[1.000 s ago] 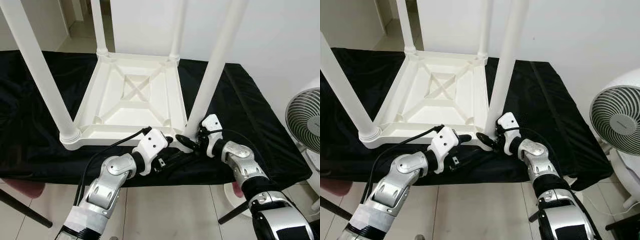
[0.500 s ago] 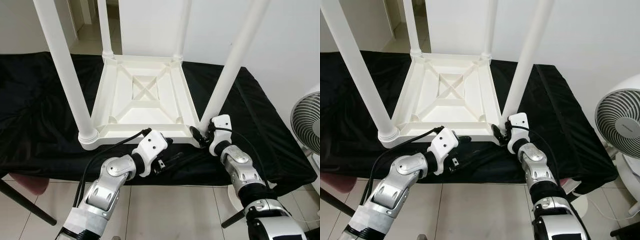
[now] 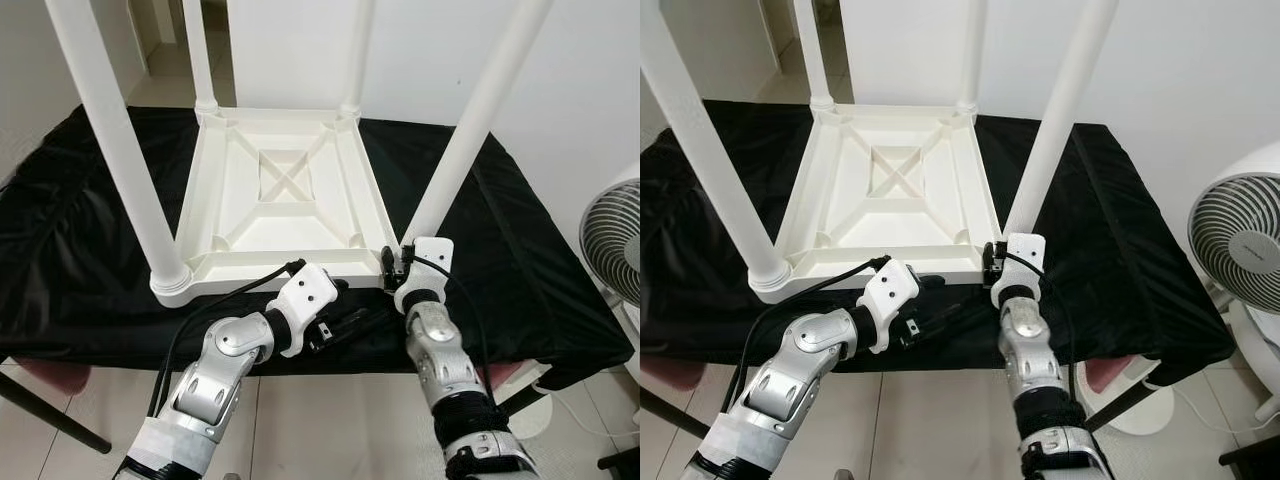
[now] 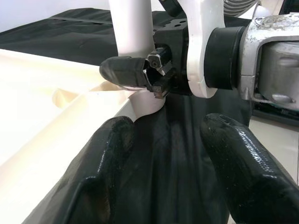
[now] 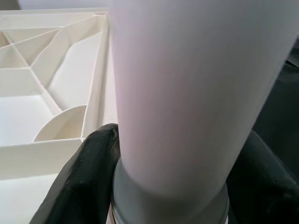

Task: Building children table

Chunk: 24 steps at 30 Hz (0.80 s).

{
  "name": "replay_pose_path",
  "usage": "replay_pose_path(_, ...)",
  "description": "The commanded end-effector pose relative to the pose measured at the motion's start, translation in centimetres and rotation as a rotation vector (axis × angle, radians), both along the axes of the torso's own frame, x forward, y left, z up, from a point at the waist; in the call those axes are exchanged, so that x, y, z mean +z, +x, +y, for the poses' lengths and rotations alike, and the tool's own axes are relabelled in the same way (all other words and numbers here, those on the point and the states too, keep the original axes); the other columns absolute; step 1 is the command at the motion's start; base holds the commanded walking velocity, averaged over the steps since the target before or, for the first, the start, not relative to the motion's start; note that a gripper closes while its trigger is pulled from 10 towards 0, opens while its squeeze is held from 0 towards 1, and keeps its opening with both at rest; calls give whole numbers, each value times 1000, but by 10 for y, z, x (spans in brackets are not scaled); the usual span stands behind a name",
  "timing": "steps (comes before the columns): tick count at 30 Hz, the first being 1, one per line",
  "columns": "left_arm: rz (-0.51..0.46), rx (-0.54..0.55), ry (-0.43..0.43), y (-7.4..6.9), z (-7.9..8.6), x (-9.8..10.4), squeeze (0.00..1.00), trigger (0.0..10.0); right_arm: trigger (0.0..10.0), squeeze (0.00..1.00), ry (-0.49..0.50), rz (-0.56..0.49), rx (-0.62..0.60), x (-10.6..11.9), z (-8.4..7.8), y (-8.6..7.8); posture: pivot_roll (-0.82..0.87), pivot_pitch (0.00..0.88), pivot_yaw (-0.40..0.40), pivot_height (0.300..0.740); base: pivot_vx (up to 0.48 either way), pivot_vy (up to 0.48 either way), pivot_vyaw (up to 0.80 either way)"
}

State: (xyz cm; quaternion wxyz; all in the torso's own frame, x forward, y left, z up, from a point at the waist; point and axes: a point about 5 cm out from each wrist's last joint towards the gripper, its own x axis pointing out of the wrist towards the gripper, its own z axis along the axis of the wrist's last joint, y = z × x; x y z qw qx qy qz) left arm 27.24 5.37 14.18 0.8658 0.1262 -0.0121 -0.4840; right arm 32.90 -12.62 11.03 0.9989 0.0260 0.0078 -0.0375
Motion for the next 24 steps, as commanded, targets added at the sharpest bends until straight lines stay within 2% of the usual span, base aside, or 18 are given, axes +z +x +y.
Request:
replay_pose_path(1, 5, 23, -7, 1, -2, -1, 0, 10000, 0, 0, 38, 119, -4, -24, 6, -9, 71, 14, -19, 740, 0, 0, 0)
replay_pose_path(4, 4, 25, -10, 1, -2, -1, 0, 10000, 0, 0, 34, 111, 29, -21, 14, -10, 74, 14, -23, 740, 0, 0, 0)
replay_pose_path(5, 3, 26, -10, 1, -2, -1, 0, 10000, 6431, 0, 34, 108, 33, -20, 14, -10, 76, 13, -27, 740, 0, 0, 0)
replay_pose_path(6, 2, 30, -11, 1, -2, 0, 0, 10000, 10000, 0, 36, 98, 31, -18, 11, -9, 78, 12, -28, 740, 0, 0, 0)
replay_pose_path(9, 1, 33, -11, 2, -1, 0, 0, 10000, 10000, 0, 40, 92, 29, -17, 10, -9, 81, 12, -31, 740, 0, 0, 0)
replay_pose_path(10, 0, 37, -12, 2, -1, 0, 0, 10000, 10000, 1000, 65, 74, 58, -14, 8, -9, 83, 11, -33, 740, 0, 0, 0)
replay_pose_path(12, 0, 37, -12, 2, -1, 0, 0, 10000, 10000, 1000, 65, 74, 58, -14, 8, -9, 83, 11, -33, 740, 0, 0, 0)
replay_pose_path(14, -1, 40, -13, 2, -1, 0, 0, 10000, 10000, 1000, 90, 32, 136, -10, 4, -8, 83, 12, -34, 740, 0, 0, 0)
replay_pose_path(17, -1, 41, -13, 2, -1, 0, 0, 10000, 10000, 1000, 88, 7, 187, -8, 0, -8, 83, 12, -34, 740, 0, 0, 0)
replay_pose_path(18, -1, 41, -13, 2, -1, 0, 0, 10000, 10000, 1000, 58, -12, 243, -5, -5, -8, 84, 10, -34, 740, 0, 0, 0)
replay_pose_path(19, -1, 41, -13, 2, -1, 0, 0, 10000, 10000, 1000, 58, -12, 243, -5, -5, -8, 84, 10, -34, 740, 0, 0, 0)
replay_pose_path(20, -1, 41, -14, 2, -1, 0, 0, 10000, 10000, 0, 27, -26, 300, -2, -11, -9, 83, 8, -34, 740, 0, 0, 0)
replay_pose_path(21, -1, 41, -14, 2, -1, 0, 0, 10000, 10000, 0, 27, -26, 300, -2, -11, -9, 83, 8, -34, 740, 0, 0, 0)
replay_pose_path(24, -2, 42, -13, 2, -1, 0, 0, 10000, 10000, 0, -41, -45, 383, 7, -28, -7, 84, 4, -36, 740, 0, 0, 0)
